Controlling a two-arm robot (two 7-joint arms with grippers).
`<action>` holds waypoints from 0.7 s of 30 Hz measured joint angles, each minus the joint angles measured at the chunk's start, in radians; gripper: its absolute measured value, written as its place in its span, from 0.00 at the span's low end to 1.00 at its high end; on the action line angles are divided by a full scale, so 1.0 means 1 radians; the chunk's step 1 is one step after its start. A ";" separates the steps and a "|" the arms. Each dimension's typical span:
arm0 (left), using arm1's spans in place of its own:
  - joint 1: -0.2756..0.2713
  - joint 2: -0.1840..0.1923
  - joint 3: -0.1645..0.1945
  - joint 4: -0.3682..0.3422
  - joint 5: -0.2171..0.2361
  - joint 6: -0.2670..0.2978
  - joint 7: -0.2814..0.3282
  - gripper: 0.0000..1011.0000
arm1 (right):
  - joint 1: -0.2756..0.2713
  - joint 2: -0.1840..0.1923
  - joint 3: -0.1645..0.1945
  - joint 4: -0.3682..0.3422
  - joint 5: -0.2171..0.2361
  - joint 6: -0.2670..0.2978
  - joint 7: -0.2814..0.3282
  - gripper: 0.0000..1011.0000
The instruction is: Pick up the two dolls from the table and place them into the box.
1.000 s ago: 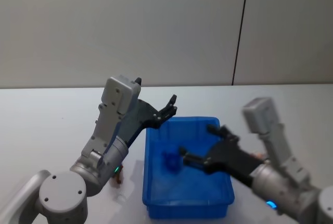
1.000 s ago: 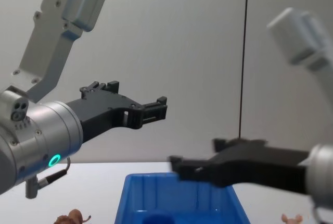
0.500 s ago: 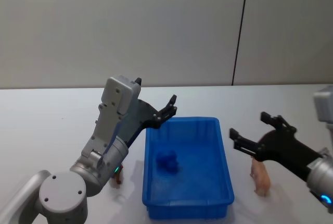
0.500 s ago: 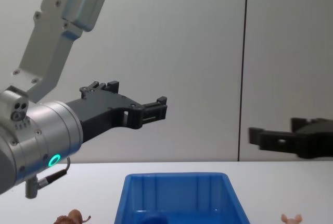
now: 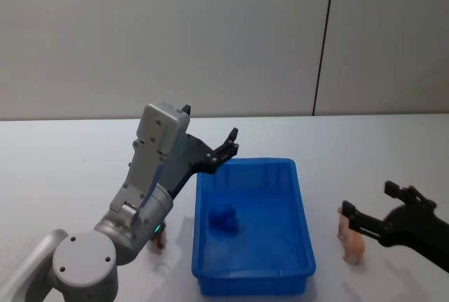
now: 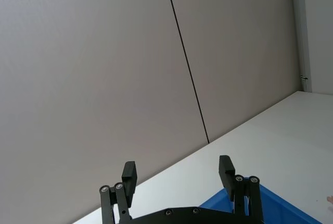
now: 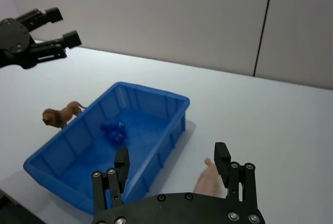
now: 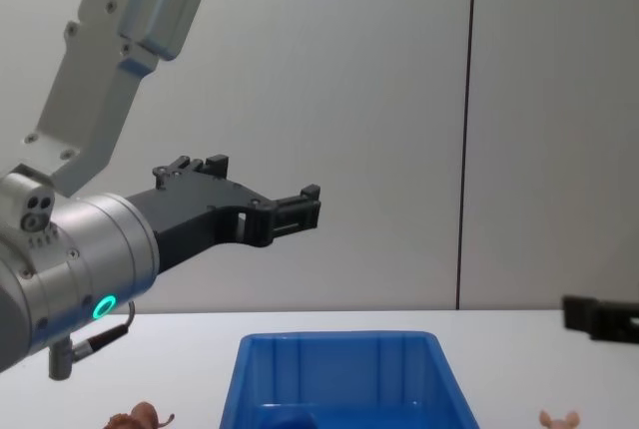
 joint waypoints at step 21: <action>0.000 0.000 0.000 0.000 0.000 0.000 0.000 0.99 | -0.062 0.018 0.005 -0.005 -0.058 0.053 -0.122 0.99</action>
